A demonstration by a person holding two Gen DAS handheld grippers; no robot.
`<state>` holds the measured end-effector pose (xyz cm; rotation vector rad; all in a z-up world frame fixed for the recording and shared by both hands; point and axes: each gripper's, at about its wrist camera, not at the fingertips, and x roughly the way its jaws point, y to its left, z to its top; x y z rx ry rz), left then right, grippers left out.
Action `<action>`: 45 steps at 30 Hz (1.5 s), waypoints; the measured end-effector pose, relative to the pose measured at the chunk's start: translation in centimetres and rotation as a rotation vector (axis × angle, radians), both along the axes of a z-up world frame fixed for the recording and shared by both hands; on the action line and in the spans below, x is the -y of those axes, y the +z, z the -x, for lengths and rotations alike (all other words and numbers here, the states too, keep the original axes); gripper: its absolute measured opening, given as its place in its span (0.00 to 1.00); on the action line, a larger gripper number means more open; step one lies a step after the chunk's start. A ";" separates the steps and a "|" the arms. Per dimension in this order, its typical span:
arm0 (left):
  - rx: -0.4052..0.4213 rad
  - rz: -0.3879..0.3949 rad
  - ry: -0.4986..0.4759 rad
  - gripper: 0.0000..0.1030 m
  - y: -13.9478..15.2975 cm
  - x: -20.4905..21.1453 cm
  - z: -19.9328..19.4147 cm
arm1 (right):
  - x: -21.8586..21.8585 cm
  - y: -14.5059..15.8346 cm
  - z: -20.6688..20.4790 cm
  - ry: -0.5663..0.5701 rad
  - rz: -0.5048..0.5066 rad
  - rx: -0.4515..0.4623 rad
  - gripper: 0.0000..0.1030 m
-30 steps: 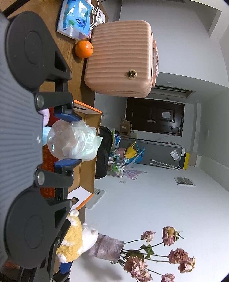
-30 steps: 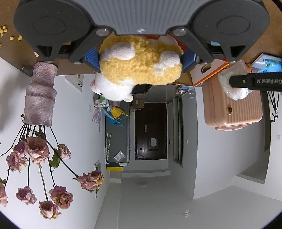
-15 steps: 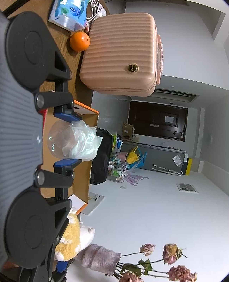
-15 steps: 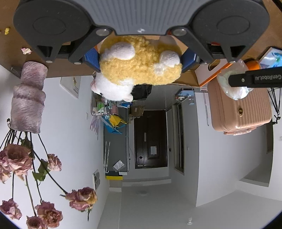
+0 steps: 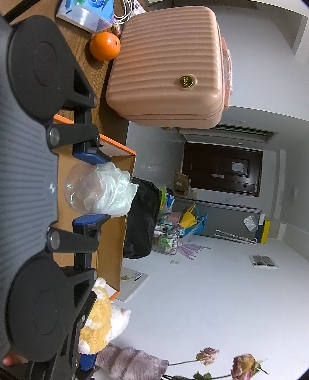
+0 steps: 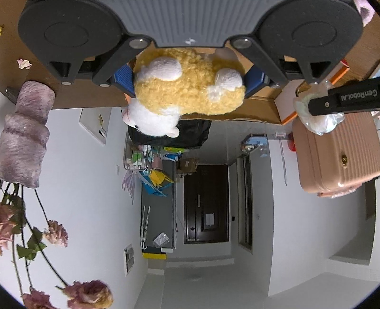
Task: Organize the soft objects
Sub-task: 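Carry the sheep and the plastic bag over the red cardboard box with both tools, then open the right tool to drop the sheep in the box while the left tool drops the bag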
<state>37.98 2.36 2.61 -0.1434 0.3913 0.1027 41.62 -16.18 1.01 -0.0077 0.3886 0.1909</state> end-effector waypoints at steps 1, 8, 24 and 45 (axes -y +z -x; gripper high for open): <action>-0.005 0.000 0.002 0.42 -0.1 0.0 -0.4 | -0.2 -0.1 -0.3 -0.002 0.004 -0.005 0.89; -0.037 -0.011 0.014 0.42 -1.0 -0.1 -2.2 | -0.7 -0.5 -1.9 -0.014 0.016 -0.032 0.89; -0.046 -0.025 0.090 1.00 -1.6 -1.1 -2.5 | 1.2 -0.7 -3.0 -0.081 -0.050 -0.087 1.00; 0.002 -0.030 0.058 1.00 0.1 -2.0 3.7 | 3.9 0.6 4.7 -0.051 -0.041 -0.020 1.00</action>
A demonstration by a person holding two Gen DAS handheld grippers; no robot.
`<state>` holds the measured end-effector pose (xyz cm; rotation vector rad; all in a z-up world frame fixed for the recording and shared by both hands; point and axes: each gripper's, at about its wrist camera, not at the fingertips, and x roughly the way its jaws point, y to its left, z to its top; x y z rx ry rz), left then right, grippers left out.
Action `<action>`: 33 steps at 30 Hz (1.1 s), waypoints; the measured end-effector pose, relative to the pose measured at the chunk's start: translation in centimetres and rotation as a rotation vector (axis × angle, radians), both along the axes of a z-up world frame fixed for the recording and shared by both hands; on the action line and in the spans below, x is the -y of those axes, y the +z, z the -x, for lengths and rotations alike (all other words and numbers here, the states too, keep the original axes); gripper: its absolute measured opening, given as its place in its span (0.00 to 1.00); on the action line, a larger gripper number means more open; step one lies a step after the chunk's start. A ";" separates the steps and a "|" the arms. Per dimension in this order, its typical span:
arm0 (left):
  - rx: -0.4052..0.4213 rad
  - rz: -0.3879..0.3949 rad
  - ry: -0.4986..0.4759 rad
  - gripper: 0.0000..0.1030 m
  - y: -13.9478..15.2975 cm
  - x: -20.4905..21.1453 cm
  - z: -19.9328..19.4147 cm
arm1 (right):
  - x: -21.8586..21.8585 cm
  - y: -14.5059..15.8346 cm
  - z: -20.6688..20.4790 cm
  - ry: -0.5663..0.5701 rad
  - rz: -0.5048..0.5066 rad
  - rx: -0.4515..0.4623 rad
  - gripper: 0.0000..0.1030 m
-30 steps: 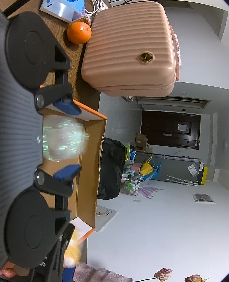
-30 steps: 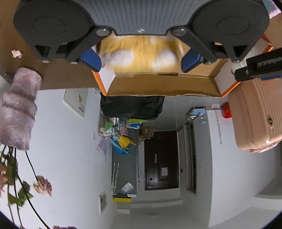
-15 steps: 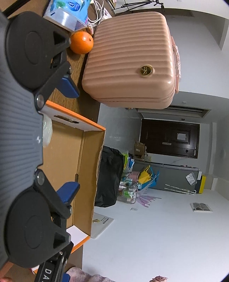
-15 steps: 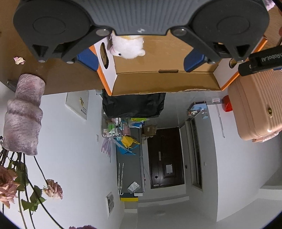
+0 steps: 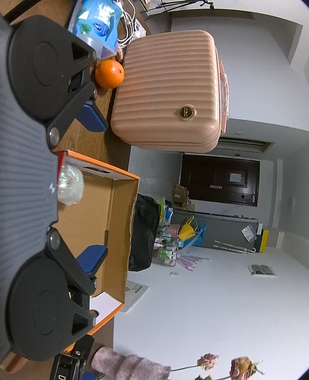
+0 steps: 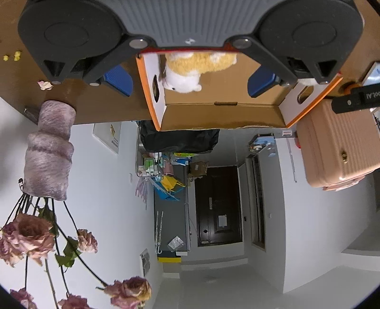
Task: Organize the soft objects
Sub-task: 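Open the right tool to drop the sheep in the box while the left tool drops the bag, then move both tools back toward the pile of soft items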
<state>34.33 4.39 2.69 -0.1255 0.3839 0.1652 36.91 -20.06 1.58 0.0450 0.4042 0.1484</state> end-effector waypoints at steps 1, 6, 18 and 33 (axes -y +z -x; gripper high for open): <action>0.001 -0.005 -0.003 1.00 0.0 0.1 0.5 | 0.1 0.0 0.5 0.005 0.004 0.004 1.00; 0.001 -0.020 -0.018 1.00 0.0 0.0 3.3 | 0.6 -0.5 3.7 0.023 0.020 0.032 1.00; -0.004 -0.039 -0.056 1.00 -0.6 -0.5 10.4 | 1.0 -1.8 11.7 0.068 0.038 0.066 1.00; -0.031 -0.052 -0.105 1.00 -1.8 -0.2 16.9 | 0.2 -3.7 18.4 0.129 0.062 0.038 1.00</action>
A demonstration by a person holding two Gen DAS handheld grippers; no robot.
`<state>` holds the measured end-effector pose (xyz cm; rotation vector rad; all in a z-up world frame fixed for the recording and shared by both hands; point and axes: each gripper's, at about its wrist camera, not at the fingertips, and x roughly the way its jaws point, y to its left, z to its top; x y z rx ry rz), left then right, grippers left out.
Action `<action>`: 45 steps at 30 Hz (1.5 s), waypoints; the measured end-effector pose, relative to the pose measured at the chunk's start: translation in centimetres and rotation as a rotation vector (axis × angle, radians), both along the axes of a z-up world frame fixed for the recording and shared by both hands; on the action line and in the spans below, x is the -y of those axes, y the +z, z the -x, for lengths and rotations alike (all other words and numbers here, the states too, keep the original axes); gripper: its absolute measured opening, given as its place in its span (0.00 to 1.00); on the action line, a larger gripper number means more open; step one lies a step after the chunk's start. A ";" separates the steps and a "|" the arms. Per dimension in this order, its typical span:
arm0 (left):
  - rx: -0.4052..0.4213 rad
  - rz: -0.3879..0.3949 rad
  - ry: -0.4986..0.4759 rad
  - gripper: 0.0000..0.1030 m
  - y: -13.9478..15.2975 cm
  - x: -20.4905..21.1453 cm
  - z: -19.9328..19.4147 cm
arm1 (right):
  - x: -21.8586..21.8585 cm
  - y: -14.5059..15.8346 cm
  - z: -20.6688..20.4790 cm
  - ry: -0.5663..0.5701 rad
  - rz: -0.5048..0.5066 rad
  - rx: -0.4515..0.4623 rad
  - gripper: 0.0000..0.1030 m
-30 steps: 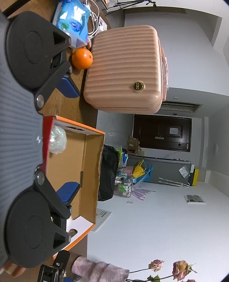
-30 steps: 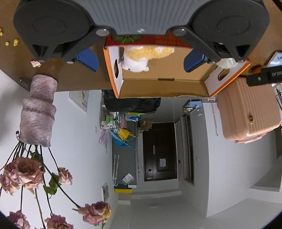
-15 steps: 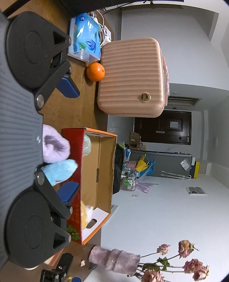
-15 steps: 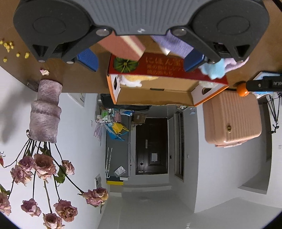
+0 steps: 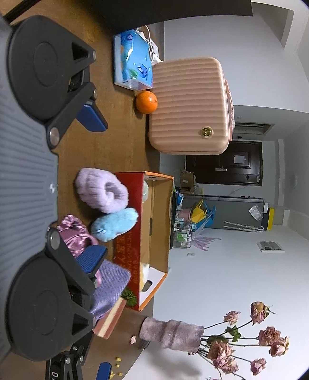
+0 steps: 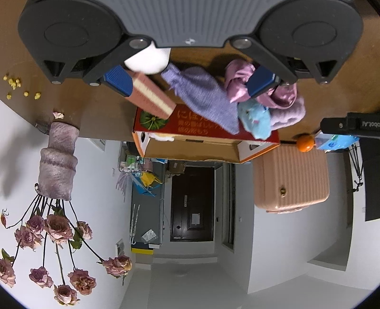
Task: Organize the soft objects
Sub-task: 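Move both tools back toward the pile of soft items, then grasp the blue handkerchief tissue pack with the right tool and lift it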
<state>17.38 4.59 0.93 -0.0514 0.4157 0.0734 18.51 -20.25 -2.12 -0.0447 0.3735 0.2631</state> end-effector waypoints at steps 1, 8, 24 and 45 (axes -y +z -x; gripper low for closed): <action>-0.002 0.000 -0.004 1.00 -0.1 0.0 0.5 | -0.1 -0.1 0.3 0.003 0.002 -0.002 1.00; -0.004 -0.014 -0.007 1.00 -0.6 -0.2 3.4 | -0.6 -0.6 2.1 0.023 0.006 -0.014 1.00; -0.022 -0.028 -0.005 1.00 -1.9 -1.8 6.7 | -1.7 -1.6 3.4 0.057 0.039 -0.036 1.00; -0.057 -0.025 0.000 1.00 -2.5 -2.7 6.6 | -8.5 -4.1 -0.2 0.282 0.154 -0.207 0.89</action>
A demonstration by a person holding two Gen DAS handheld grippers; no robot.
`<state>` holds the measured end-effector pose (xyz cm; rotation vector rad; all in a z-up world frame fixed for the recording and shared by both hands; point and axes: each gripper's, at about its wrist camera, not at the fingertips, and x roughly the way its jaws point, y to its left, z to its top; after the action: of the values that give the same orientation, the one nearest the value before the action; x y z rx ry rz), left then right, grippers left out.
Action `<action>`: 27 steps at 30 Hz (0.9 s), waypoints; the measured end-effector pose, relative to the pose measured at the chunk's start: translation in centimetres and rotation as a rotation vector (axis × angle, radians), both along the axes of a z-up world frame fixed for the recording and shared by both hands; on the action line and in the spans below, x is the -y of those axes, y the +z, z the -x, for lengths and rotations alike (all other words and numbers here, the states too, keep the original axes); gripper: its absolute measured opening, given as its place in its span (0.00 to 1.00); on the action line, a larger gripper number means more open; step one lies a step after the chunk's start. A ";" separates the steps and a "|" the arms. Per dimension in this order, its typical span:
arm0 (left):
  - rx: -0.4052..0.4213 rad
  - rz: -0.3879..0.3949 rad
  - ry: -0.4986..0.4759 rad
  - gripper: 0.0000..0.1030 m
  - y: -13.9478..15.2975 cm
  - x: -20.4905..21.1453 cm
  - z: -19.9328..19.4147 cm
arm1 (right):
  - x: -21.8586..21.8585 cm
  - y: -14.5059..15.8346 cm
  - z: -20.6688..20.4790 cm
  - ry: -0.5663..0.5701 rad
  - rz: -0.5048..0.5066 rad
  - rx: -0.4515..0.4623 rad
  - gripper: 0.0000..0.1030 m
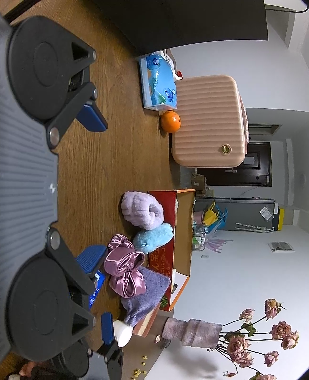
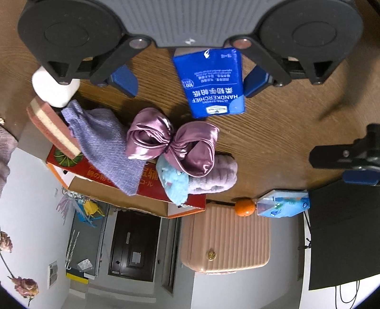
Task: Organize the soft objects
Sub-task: 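Grasp the blue handkerchief tissue pack with the right tool and lift it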
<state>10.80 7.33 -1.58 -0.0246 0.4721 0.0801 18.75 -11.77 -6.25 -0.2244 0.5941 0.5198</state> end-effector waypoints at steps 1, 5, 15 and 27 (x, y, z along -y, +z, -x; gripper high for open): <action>-0.001 0.001 -0.001 1.00 0.0 0.0 0.0 | -0.2 -0.1 -0.2 0.004 0.001 -0.002 0.88; -0.008 0.004 0.003 1.00 -0.1 0.0 -0.2 | -0.5 -0.3 -0.6 0.026 -0.010 -0.023 0.77; -0.020 0.002 0.009 1.00 -0.3 -0.1 -0.5 | -0.2 -0.5 -0.8 0.036 -0.036 -0.052 0.50; -0.020 0.003 0.012 1.00 -0.4 -0.2 -0.5 | 1.8 0.6 -0.2 -0.030 -0.086 0.021 0.49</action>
<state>11.31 7.52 -2.00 -0.0295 0.4922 0.0912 18.92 -13.55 -5.65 -0.1390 0.5531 0.5118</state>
